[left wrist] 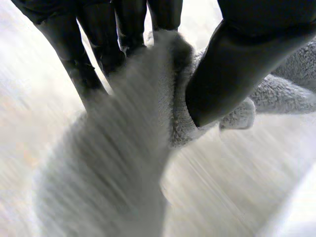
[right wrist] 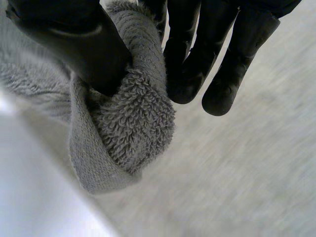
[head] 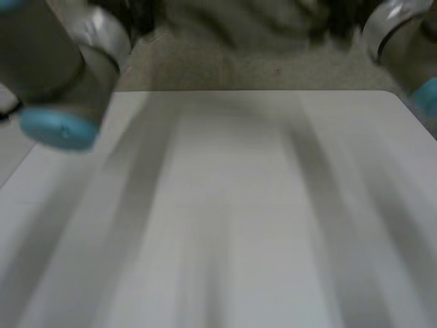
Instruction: Fold the towel.
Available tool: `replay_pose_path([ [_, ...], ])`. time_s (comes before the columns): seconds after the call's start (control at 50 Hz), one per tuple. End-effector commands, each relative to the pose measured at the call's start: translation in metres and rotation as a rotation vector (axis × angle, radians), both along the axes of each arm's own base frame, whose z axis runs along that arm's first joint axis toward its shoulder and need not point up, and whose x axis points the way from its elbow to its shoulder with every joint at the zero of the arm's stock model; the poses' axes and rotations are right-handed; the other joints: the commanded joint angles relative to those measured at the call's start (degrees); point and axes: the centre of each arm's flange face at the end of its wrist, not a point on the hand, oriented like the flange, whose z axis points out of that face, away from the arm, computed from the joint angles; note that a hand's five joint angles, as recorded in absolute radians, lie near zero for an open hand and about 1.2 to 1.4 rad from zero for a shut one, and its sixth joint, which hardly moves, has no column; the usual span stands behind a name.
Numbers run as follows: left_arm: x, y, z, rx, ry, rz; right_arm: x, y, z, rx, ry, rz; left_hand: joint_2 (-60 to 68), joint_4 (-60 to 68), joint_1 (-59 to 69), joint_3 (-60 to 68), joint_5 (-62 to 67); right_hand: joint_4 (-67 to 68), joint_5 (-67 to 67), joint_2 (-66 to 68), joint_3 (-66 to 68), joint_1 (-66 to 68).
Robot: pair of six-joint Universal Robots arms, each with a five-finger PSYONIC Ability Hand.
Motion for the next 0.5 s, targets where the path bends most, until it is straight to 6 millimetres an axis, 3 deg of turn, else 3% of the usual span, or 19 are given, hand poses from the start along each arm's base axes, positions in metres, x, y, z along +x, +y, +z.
replay_pose_path([
  [0.02, 0.005, 0.008, -0.113, 0.263, -0.157, -0.002, -0.001, 0.0, -0.074, 0.18, 0.198, 0.005, 6.7, 2.4, 9.9, 3.1, 8.4, 3.6, 4.4, 6.5, 4.2, 5.1],
  [0.04, 0.007, 0.012, -0.133, 0.305, -0.18, -0.003, -0.001, 0.001, -0.089, 0.22, 0.226, 0.012, 6.7, 2.4, 9.9, 3.1, 8.4, 3.6, 4.4, 6.5, 4.2, 5.1],
  [0.06, 0.007, 0.012, -0.133, 0.305, -0.18, -0.003, -0.001, 0.001, -0.089, 0.221, 0.226, 0.012, 6.7, 2.4, 9.9, 3.1, 8.4, 3.6, 4.4, 6.5, 4.2, 5.1],
  [0.1, 0.008, 0.021, -0.156, 0.354, -0.212, -0.011, -0.002, 0.005, -0.11, 0.282, 0.257, 0.026, 6.7, 2.4, 9.9, 3.1, 8.4, 3.6, 4.4, 6.5, 4.2, 5.1],
  [0.16, 0.008, 0.028, -0.166, 0.377, -0.227, -0.02, -0.003, 0.01, -0.121, 0.32, 0.269, 0.035, 6.7, 2.4, 9.9, 3.1, 8.4, 3.6, 4.4, 6.5, 4.2, 5.1],
  [0.24, 0.007, 0.031, -0.163, 0.375, -0.224, -0.027, -0.003, 0.014, -0.124, 0.336, 0.274, 0.039, 6.7, 2.4, 9.9, 3.1, 8.4, 3.6, 4.4, 6.5, 4.2, 5.1],
  [0.34, 0.0, 0.042, -0.151, 0.355, -0.213, -0.051, -0.004, 0.014, -0.115, 0.308, 0.265, 0.034, 6.7, 2.4, 9.9, 3.1, 8.4, 3.6, 4.4, 6.5, 4.2, 5.1],
  [0.42, -0.012, 0.058, -0.146, 0.339, -0.215, -0.098, -0.001, -0.001, -0.094, 0.183, 0.231, 0.017, 6.7, 2.4, 9.9, 3.1, 8.4, 3.6, 4.4, 6.5, 4.2, 5.1],
  [0.5, -0.024, 0.071, -0.143, 0.327, -0.215, -0.139, -0.002, -0.021, -0.092, 0.118, 0.224, -0.014, 5.9, 1.6, 9.1, 2.3, 7.5, 3.6, 4.4, 6.5, 4.2, 5.1],
])
